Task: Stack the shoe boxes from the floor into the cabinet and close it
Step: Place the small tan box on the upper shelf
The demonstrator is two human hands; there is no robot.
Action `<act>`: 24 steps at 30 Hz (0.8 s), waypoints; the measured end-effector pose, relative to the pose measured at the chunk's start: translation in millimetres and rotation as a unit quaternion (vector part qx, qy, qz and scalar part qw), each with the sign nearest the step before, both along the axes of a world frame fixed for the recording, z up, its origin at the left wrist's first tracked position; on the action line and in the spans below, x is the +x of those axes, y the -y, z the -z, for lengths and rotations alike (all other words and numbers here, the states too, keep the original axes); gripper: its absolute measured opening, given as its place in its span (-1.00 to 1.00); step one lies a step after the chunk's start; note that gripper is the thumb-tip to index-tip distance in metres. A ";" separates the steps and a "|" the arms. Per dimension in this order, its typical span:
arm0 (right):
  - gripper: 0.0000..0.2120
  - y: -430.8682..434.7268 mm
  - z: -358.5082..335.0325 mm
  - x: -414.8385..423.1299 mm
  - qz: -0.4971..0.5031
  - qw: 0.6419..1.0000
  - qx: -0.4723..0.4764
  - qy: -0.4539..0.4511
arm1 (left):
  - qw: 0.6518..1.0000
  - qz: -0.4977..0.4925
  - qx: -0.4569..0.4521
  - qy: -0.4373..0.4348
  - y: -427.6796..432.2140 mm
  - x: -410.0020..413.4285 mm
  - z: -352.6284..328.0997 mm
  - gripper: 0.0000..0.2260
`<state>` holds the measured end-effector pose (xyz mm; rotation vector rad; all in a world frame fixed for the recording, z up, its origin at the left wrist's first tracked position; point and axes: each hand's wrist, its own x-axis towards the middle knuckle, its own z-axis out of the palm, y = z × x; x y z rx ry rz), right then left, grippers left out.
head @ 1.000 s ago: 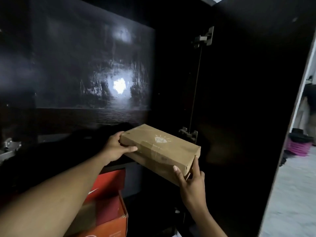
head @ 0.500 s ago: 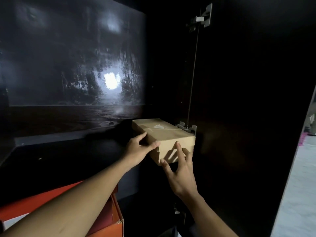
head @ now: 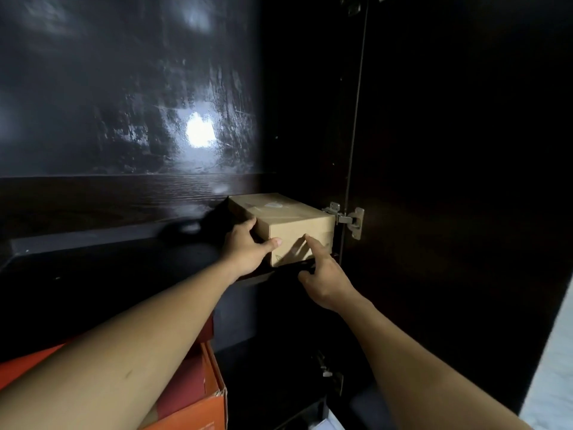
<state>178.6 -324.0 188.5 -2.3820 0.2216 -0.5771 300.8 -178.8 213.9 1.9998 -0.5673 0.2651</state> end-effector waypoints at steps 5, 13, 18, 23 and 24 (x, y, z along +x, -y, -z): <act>-0.18 9.6 -6.0 0.9 -0.020 0.999 0.008 -0.043 | 1.000 -0.021 -0.008 -0.003 3.4 -0.9 -0.7 -0.21; -0.31 3.4 -20.0 -56.4 0.022 0.998 0.040 -0.037 | 1.000 -0.021 0.002 -0.020 -5.3 -45.7 -2.4 -0.17; -0.30 -3.5 -1.2 -136.9 0.060 0.995 0.044 -0.069 | 1.000 -0.023 -0.008 0.008 -14.3 -114.5 9.3 -0.33; -0.30 -9.1 49.9 -220.8 0.126 0.983 0.087 -0.098 | 0.996 0.031 0.057 -0.053 -14.1 -175.7 59.9 -0.33; -0.31 -8.4 65.4 -235.3 0.143 0.980 0.091 -0.104 | 0.994 0.044 0.076 -0.067 -13.4 -186.8 75.9 -0.32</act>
